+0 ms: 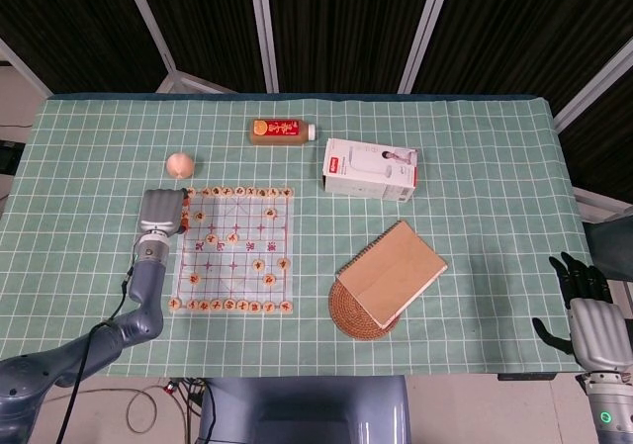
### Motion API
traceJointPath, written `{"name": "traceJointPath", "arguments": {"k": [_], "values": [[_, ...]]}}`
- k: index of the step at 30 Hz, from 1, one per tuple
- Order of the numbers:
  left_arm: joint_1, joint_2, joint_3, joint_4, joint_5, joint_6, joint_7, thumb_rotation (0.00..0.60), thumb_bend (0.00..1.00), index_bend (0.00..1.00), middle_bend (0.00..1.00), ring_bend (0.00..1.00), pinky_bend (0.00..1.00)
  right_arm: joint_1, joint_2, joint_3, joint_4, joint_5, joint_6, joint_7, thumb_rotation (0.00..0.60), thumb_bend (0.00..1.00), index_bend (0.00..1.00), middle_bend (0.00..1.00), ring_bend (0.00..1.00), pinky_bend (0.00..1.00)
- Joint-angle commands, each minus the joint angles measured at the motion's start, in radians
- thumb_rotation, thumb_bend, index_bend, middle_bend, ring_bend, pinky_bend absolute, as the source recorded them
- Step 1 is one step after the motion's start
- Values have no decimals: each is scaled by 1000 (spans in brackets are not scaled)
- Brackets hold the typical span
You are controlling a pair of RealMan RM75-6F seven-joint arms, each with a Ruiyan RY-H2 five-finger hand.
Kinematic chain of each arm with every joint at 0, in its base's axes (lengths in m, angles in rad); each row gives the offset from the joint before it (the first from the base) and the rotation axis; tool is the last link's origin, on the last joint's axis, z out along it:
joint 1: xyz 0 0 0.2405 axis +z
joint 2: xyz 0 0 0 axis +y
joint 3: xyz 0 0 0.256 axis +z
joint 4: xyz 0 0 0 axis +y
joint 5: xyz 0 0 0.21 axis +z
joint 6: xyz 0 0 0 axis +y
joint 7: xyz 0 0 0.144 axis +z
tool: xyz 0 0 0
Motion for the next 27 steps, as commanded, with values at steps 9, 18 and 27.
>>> {"name": "traceJointPath", "arguments": {"k": [9, 18, 27], "values": [[6, 14, -11, -26, 6, 15, -12, 600, 271, 366, 1000, 850, 950, -2, 0, -1, 0, -3, 4, -1, 600, 344, 0, 0, 0, 0], [70, 137, -21, -249, 92, 150, -86, 600, 217, 320, 933, 752, 869, -2, -1, -1, 5, -11, 9, 0, 600, 345, 0, 0, 0, 0], [226, 346, 41, -588, 238, 340, -185, 600, 179, 9, 357, 277, 406, -2, -5, -3, 12, -24, 16, 2, 600, 345, 0, 0, 0, 0]]}}
